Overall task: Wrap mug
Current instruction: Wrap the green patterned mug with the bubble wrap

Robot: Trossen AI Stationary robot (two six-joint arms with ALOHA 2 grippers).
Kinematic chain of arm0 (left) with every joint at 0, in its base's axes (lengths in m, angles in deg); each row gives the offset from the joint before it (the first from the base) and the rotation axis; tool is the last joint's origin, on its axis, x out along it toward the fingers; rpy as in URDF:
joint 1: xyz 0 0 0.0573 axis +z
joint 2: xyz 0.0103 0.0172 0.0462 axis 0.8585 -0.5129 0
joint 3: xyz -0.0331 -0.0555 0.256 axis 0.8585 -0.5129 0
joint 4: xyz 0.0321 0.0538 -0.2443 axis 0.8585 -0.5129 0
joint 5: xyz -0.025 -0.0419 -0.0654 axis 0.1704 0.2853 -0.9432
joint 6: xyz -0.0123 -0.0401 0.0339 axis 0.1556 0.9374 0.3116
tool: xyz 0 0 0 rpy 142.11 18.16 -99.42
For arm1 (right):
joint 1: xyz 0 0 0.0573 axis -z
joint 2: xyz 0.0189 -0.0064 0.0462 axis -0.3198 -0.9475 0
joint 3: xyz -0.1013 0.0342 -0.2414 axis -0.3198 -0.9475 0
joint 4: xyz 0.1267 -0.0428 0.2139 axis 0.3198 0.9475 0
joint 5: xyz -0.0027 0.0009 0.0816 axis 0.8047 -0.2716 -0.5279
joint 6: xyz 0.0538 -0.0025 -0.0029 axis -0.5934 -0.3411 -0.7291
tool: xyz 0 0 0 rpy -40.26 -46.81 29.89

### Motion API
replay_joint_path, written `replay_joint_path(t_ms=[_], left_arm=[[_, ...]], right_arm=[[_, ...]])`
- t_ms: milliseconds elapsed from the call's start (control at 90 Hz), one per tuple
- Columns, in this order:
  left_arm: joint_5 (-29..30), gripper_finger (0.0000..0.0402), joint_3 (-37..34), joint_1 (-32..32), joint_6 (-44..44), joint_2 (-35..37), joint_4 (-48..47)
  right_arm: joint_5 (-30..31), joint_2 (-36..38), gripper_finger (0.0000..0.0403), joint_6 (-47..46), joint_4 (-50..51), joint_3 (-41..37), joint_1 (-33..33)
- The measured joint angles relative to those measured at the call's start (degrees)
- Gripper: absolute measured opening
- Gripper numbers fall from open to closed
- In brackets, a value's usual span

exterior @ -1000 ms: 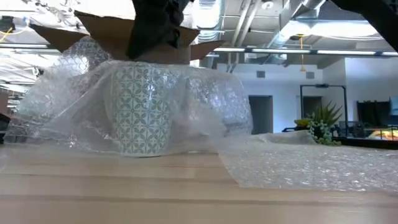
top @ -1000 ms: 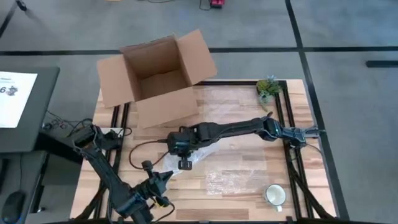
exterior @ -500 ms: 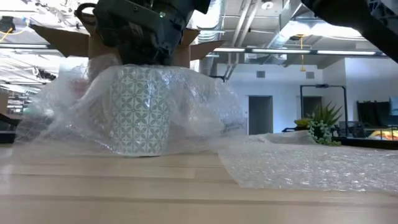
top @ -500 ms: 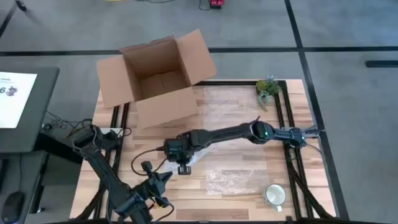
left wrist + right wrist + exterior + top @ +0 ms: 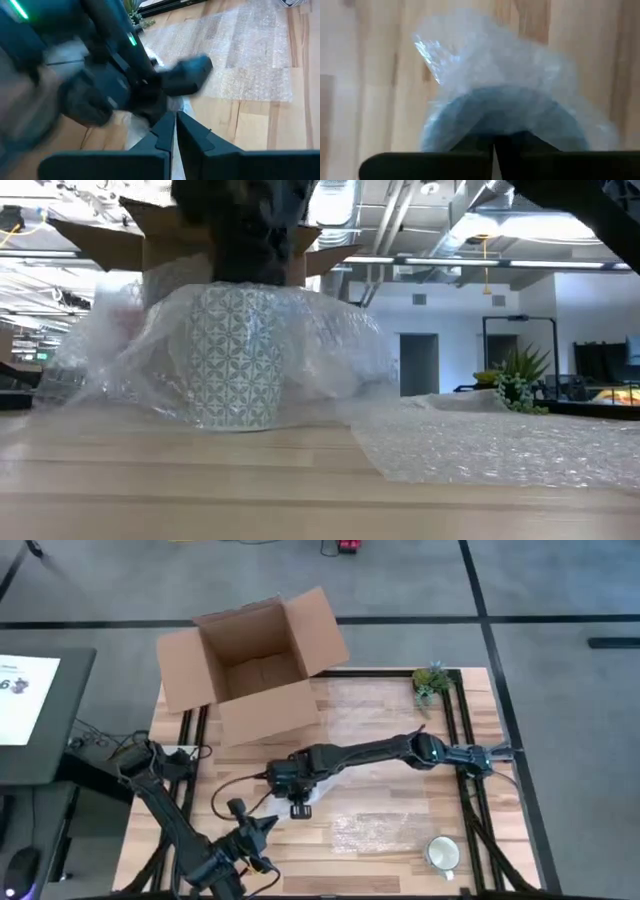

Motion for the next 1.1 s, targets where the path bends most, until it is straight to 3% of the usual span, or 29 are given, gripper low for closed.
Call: replay_joint_path(t_ms=[356, 667, 1100], left_arm=[[0.00, 0.0000, 0.00, -0.48, 0.11, 0.00, -0.02], [-0.01, 0.0000, 0.06, -0.79, -0.05, 0.00, -0.18], [2.04, 0.0000, 6.93, -6.22, 0.61, 0.02, -6.73]], right_arm=[[-0.04, 4.12, 0.0000, 0.40, 4.00, 0.11, -0.40], [2.44, 5.95, 0.0000, 6.31, -4.47, -0.06, -1.38], [3.14, 5.27, 0.0000, 6.23, -14.12, -15.28, -0.19]])
